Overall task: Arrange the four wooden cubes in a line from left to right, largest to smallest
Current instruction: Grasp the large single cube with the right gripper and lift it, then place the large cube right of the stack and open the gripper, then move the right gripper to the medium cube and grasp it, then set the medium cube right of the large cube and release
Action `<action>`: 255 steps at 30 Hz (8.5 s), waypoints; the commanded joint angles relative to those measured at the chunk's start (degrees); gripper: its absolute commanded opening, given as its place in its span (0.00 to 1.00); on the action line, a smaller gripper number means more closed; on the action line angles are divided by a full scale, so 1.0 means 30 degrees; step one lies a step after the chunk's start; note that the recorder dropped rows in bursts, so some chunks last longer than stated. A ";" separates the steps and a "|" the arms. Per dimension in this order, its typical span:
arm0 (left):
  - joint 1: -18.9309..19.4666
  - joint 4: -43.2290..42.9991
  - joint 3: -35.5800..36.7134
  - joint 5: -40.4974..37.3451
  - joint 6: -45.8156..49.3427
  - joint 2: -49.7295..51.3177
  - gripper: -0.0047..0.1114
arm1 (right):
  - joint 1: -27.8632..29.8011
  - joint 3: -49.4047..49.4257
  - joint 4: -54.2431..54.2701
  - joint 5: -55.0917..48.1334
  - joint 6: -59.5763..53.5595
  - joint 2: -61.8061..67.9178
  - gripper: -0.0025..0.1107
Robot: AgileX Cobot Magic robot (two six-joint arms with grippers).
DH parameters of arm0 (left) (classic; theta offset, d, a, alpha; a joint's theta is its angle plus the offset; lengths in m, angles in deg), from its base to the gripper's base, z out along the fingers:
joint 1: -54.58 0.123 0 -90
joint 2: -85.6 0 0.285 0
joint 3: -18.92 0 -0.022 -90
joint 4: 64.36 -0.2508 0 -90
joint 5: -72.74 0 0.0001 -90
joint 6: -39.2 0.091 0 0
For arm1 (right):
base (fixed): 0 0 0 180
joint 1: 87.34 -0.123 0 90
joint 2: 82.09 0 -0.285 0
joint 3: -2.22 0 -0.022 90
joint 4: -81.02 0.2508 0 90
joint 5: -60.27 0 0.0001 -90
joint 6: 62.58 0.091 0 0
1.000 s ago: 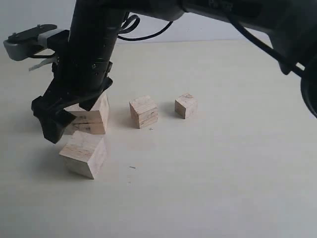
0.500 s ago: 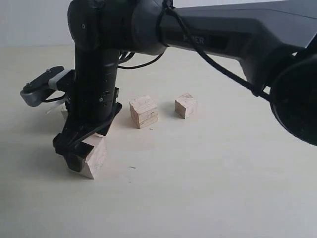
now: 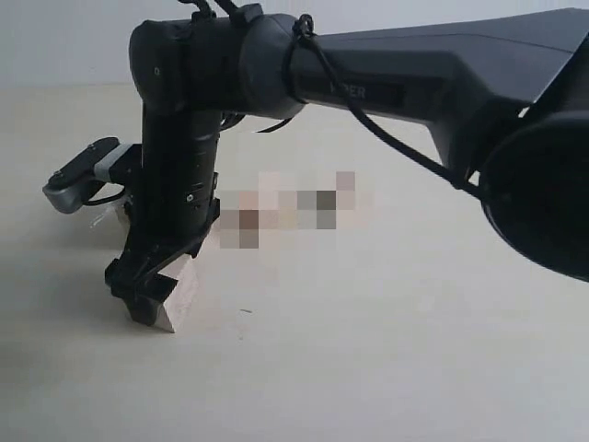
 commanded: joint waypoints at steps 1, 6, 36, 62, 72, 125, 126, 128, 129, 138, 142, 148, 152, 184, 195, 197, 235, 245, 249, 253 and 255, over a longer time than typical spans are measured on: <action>-0.0089 0.0019 -0.0014 0.0094 -0.0034 -0.0103 0.04 | -0.0049 0.0103 0.0017 0.1152 -0.0197 0.0479 0.79; -0.0089 0.0019 -0.0014 0.0094 -0.0034 -0.0103 0.04 | -0.0049 0.0103 -0.0120 0.1692 -0.0197 0.0883 0.79; -0.0089 0.0019 -0.0014 0.0094 -0.0034 -0.0103 0.04 | 0.4613 0.0103 -0.1641 -0.0776 -0.5064 -0.0971 0.02; -0.0089 0.0019 -0.0014 0.0094 -0.0034 -0.0103 0.04 | 0.5495 0.0061 0.0266 0.1534 -1.2849 0.0400 0.02; -0.0089 0.0019 -0.0014 0.0094 -0.0034 -0.0103 0.04 | 0.5495 0.0061 0.0472 0.1983 -1.2710 0.0400 0.02; -0.0089 0.0019 -0.0014 0.0094 -0.0034 -0.0103 0.04 | 0.4626 0.0061 -0.0084 0.3912 -1.1004 0.0428 0.69; -0.0089 0.0019 -0.0014 0.0094 -0.0034 -0.0103 0.04 | 0.4626 0.0061 -0.0084 0.3989 -1.1004 0.0346 0.69; -0.0089 0.0019 -0.0014 0.0094 -0.0034 -0.0103 0.04 | 0.4626 0.0061 -0.0084 0.4073 -1.1004 0.0271 0.69; -0.0089 0.0019 -0.0014 0.0094 -0.0034 -0.0103 0.04 | 0.4626 0.0061 -0.0084 0.4073 -1.1004 0.0271 0.69; -0.0089 0.0019 -0.0014 0.0094 -0.0034 -0.0103 0.04 | 0.4626 0.0061 0.0300 0.3896 -1.0851 0.0279 0.69; -0.0089 0.0019 -0.0014 0.0094 -0.0034 -0.0103 0.04 | 0.4626 0.0061 0.0300 0.3281 -0.9495 -0.0192 0.69; -0.0089 0.0019 -0.0014 0.0094 -0.0034 -0.0103 0.04 | 0.4626 0.0061 -0.0445 0.2575 -0.8367 -0.1723 0.69; -0.0089 0.0019 -0.0014 0.0094 -0.0034 -0.0103 0.04 | 0.4626 0.0061 -0.1814 0.2682 -0.7449 -0.2792 0.69; -0.0089 0.0019 -0.0014 0.0094 -0.0034 -0.0103 0.04 | 0.6521 0.0100 -0.2586 0.3835 -0.4276 0.0558 0.69; -0.0089 0.0019 -0.0014 0.0094 -0.0034 -0.0103 0.04 | 0.6899 0.0100 -0.1231 0.4065 -0.4738 0.1307 0.43; -0.0089 0.0019 -0.0014 0.0094 -0.0034 -0.0103 0.04 | 0.6899 0.0100 -0.1231 0.3613 -0.4701 0.1307 0.28; -0.0089 0.0019 -0.0014 0.0094 -0.0034 -0.0103 0.04 | 0.6856 0.0100 0.1943 0.0852 -1.3268 0.1881 0.02; -0.0089 0.0019 -0.0014 0.0094 -0.0034 -0.0103 0.04 | 0.6856 0.0100 0.2409 0.1544 -1.3411 0.2380 0.02; -0.0089 0.0019 -0.0014 0.0094 -0.0034 -0.0103 0.04 | 0.6856 0.0100 0.2486 0.1544 -1.3411 0.2375 0.02; -0.0089 0.0019 -0.0014 0.0094 -0.0034 -0.0103 0.04 | 0.6856 0.0100 0.2489 0.1594 -1.3411 0.2375 0.02; -0.0089 0.0019 -0.0014 0.0094 -0.0034 -0.0103 0.04 | 0.6856 0.0100 0.2410 0.1630 -1.3411 0.2375 0.02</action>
